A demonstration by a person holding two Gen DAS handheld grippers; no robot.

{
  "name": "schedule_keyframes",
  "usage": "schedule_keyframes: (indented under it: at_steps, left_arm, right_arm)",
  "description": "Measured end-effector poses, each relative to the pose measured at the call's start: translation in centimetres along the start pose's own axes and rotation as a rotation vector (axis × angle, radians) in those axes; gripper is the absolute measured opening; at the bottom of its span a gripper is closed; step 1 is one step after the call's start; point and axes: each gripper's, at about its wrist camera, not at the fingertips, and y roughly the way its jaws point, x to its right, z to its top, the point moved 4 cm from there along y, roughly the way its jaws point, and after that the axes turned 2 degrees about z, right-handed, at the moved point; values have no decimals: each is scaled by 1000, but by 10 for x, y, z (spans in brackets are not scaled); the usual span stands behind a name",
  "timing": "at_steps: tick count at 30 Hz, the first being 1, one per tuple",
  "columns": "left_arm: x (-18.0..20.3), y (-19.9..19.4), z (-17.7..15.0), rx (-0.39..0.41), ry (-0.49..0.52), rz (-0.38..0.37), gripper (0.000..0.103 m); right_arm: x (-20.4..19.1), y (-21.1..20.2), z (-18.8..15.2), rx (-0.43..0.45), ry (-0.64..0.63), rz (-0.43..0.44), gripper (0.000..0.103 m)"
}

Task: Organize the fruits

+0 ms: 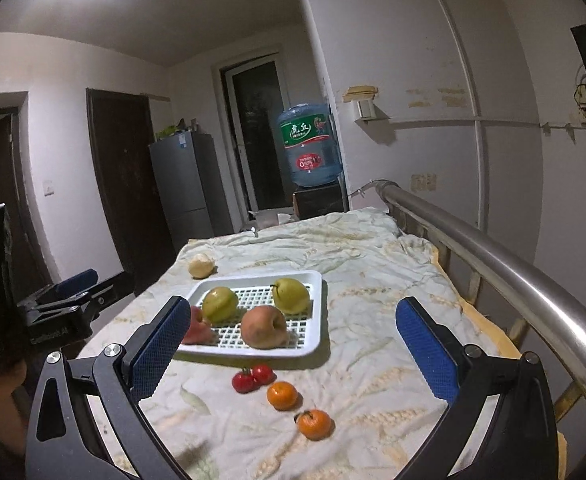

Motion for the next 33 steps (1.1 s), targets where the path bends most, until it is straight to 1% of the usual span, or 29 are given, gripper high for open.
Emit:
schedule_keyframes:
  at_steps: [8, 25, 30, 33]
  left_arm:
    - [7, 0, -23, -28, 32, 25, 103]
    - [15, 16, -49, -76, 84, 50, 103]
    - [14, 22, -53, -95, 89, 49, 103]
    - [12, 30, -58, -127, 80, 36, 103]
  right_arm:
    - [2, -5, -15, -16, -13, -15, 103]
    - [8, 8, -34, -67, -34, -43, 103]
    - [10, 12, -36, -79, -35, -44, 103]
    - [12, 15, -39, -89, -37, -49, 103]
